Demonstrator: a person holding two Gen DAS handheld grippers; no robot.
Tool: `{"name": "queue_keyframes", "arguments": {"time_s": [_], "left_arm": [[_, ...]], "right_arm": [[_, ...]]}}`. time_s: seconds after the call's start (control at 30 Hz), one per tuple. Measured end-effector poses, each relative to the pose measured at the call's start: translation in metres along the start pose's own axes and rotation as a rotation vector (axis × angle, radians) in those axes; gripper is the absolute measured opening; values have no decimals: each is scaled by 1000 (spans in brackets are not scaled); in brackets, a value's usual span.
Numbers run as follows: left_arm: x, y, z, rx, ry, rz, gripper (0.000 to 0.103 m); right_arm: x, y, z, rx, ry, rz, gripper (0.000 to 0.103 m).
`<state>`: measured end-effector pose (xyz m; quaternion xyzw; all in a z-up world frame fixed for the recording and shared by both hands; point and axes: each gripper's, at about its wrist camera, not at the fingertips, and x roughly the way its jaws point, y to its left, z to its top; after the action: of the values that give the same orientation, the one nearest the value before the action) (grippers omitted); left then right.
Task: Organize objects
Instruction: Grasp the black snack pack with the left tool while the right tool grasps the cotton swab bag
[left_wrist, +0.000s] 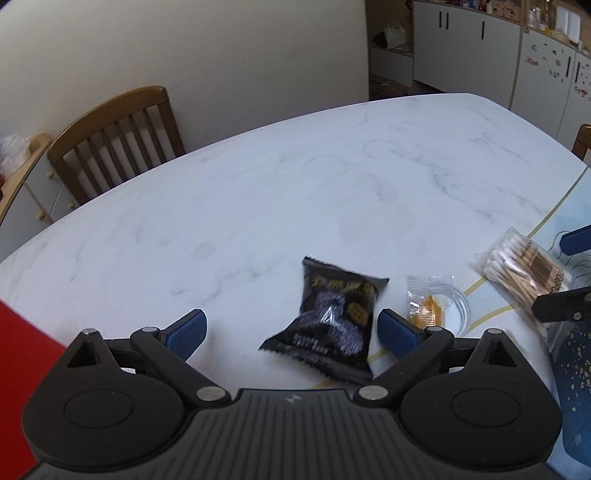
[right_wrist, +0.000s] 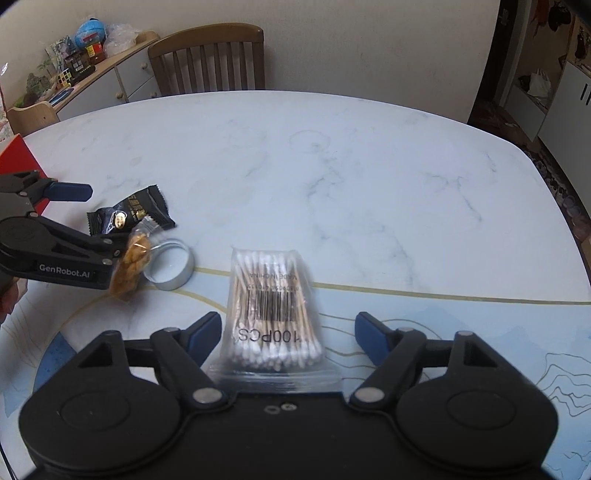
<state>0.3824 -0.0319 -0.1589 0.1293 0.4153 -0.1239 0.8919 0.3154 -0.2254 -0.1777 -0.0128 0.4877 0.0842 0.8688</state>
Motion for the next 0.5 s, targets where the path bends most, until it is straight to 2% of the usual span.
{"name": "queue_keyframes", "arguments": {"time_s": [0.13,0.2,0.23,0.3,0.43,0.5], "left_arm": [[2,-5,2,10,-15,-6,99],[2,-6,4,5,-22,-14,94],[2,-6,4,-3,-20,-22,92],[2,-5,6,-23,-15,-39,76],[2,-2,7,-73,3,-70,57],[1,-2,8,-94,13,-88,44]], "right_arm": [[5,1,1,16,6,-5,71],[7,1,0,28,8,-7,63],[8,1,0,36,10,-4,63],[9,3,1,36,4,-12,56],[9,7,1,27,-3,-19,46],[7,8,1,25,-5,-25,42]]}}
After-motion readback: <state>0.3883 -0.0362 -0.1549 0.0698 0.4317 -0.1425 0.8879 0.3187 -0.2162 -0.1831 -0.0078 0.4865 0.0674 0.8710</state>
